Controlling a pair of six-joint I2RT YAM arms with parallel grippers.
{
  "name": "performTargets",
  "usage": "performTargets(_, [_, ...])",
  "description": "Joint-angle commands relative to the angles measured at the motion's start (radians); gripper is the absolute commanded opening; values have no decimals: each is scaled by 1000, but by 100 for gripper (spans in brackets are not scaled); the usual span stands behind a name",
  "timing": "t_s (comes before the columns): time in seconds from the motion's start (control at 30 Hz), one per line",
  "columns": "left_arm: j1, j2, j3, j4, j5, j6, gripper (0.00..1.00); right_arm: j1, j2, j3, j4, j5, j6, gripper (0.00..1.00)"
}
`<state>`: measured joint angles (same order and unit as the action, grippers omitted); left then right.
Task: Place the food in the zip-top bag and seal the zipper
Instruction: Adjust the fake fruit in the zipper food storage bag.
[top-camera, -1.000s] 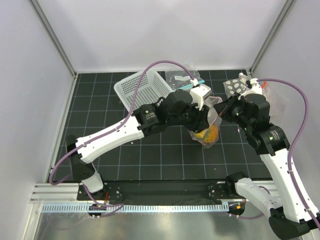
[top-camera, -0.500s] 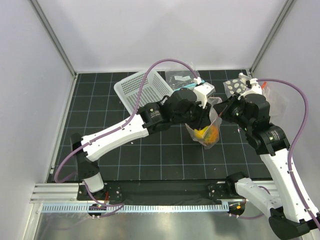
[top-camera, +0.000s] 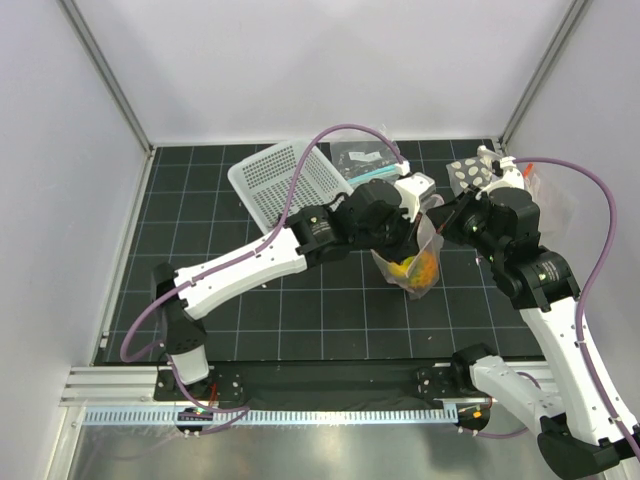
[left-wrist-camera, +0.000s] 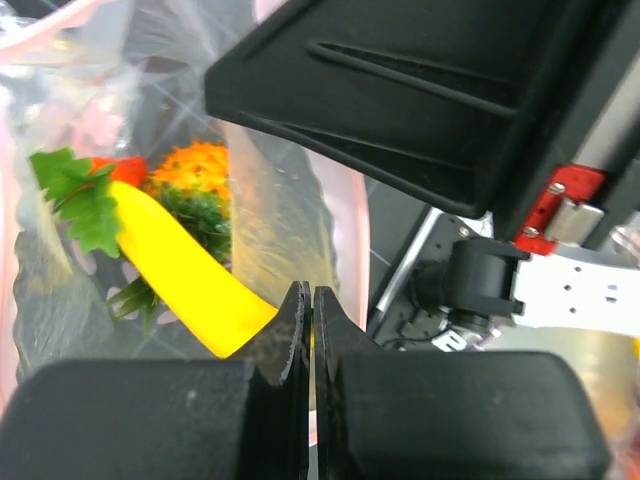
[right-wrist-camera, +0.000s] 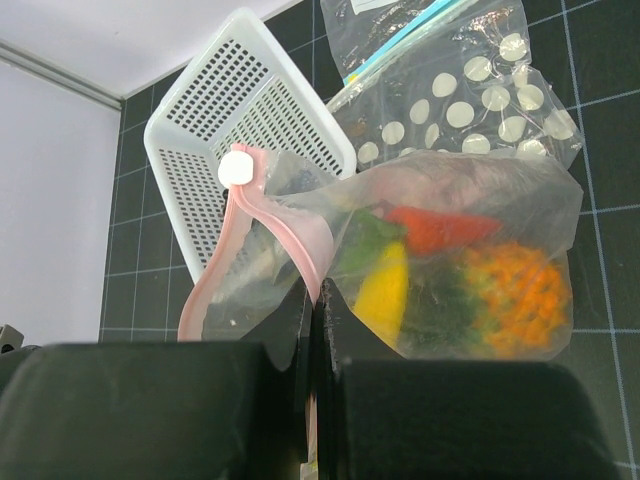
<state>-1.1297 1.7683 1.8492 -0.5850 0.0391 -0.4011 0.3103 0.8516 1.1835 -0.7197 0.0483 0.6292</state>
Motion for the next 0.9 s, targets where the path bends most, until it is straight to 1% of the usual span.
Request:
performTargets(0.0, [31,-58,41,8,129,-13,0,-4,0,4,63,-5,-6,1])
performTargets(0.17, [99,-56,36,36,289,-73,0,-4,0,-1,63,-5,-2,1])
performTargets(0.2, [106,-56,30,48,356,-96,0,-4,-2,-1,62,-5,-2,1])
performTargets(0.3, [134,-67,-2,117,442,-137,0,-5,0,-2,62,-7,0,1])
performTargets(0.4, [153,-75,-11,148,476,-154,0,-4,-2,-2,62,-11,1,1])
performTargets(0.43, [166,-78,-13,161,513,-171,0,-4,-3,-2,60,-11,1,1])
performTargets(0.63, [202,-86,10,171,547,-194,0,-4,-6,-2,55,-10,4,1])
performTargets(0.67, [205,-81,12,177,585,-212,0,-4,-8,-2,55,-11,4,1])
performTargets(0.77, [214,-73,-1,232,640,-249,0,-4,-8,-4,55,-11,6,1])
performTargets(0.87, [222,-66,-11,251,651,-274,0,-4,-9,-5,58,-19,12,1])
